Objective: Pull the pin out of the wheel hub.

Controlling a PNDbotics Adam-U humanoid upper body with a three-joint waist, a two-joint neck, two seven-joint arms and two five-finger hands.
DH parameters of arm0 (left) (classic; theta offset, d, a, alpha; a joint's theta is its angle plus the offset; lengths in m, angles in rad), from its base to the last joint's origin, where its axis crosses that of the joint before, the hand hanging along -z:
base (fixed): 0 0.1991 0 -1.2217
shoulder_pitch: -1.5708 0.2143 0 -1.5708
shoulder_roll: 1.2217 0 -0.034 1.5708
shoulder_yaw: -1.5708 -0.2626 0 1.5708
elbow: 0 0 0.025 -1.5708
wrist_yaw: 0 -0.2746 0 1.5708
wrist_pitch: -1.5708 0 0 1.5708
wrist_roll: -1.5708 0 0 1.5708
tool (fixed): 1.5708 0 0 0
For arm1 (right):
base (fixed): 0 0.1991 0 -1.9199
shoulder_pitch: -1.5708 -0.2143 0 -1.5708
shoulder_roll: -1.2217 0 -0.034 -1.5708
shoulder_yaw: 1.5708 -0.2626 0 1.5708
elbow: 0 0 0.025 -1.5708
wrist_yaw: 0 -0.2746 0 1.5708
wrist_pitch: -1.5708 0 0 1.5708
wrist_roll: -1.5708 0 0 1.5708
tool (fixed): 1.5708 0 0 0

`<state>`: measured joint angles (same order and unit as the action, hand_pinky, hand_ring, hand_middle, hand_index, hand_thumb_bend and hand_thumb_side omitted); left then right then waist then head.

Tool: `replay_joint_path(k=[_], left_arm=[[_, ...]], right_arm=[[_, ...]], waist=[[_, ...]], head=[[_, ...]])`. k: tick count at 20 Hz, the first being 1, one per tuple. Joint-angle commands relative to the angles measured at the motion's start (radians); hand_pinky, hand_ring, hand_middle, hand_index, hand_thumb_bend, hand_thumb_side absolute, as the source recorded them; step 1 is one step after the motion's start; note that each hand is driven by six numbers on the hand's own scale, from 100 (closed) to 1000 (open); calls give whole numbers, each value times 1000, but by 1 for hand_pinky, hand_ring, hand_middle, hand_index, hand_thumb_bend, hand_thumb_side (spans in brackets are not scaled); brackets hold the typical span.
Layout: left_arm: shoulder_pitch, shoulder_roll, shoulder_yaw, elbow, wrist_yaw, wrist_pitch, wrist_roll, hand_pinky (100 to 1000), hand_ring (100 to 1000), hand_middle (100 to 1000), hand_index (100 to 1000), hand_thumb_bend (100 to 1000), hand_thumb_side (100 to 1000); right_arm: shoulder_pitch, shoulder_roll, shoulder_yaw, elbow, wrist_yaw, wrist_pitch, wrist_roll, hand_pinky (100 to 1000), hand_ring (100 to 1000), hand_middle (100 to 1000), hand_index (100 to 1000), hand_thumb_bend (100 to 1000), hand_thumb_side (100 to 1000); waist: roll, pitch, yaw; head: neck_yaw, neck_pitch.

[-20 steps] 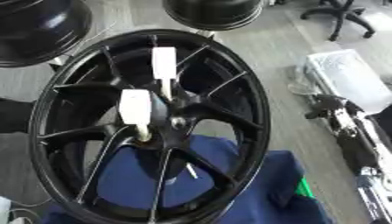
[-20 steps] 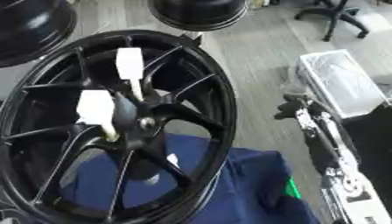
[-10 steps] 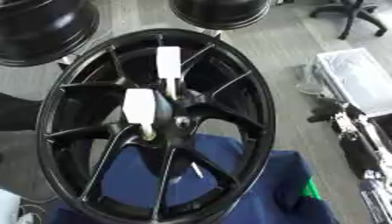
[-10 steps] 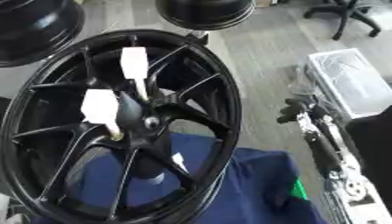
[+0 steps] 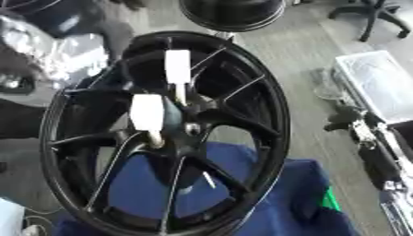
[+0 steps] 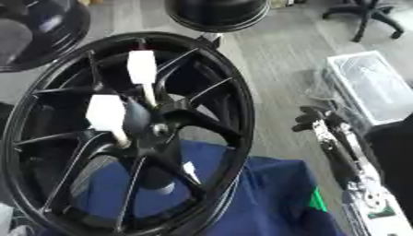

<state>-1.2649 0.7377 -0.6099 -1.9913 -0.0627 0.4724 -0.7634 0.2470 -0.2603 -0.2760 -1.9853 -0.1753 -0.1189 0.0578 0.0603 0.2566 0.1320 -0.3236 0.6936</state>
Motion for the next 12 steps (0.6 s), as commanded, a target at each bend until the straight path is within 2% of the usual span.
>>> replay_joint_path(k=[1,5,9,12], left_arm=[[-13,11,-4,-9,-75,37,-88,842,819,790,854,204,524],[10,17,-26,-9,-148,46,-129,832,807,785,856,238,510],[25,17,-32,-9,-183,70,-125,823,803,780,866,215,496],[28,13,-36,-9,-177,94,-112,819,804,783,874,180,529]], right_arm=[[1,-25,-1,-15,3,2,0,973,622,600,753,100,673],[0,-28,0,-15,1,4,2,973,622,600,753,100,675],[0,-27,1,-15,4,7,3,973,622,601,753,100,677],[1,-26,3,-15,8,7,4,973,622,601,753,100,679]], waist=[[-1,-24,-1],[0,-24,-4],[0,-23,-5],[-1,-22,-5]], head=[[2,0],[3,2],[3,5],[3,4]])
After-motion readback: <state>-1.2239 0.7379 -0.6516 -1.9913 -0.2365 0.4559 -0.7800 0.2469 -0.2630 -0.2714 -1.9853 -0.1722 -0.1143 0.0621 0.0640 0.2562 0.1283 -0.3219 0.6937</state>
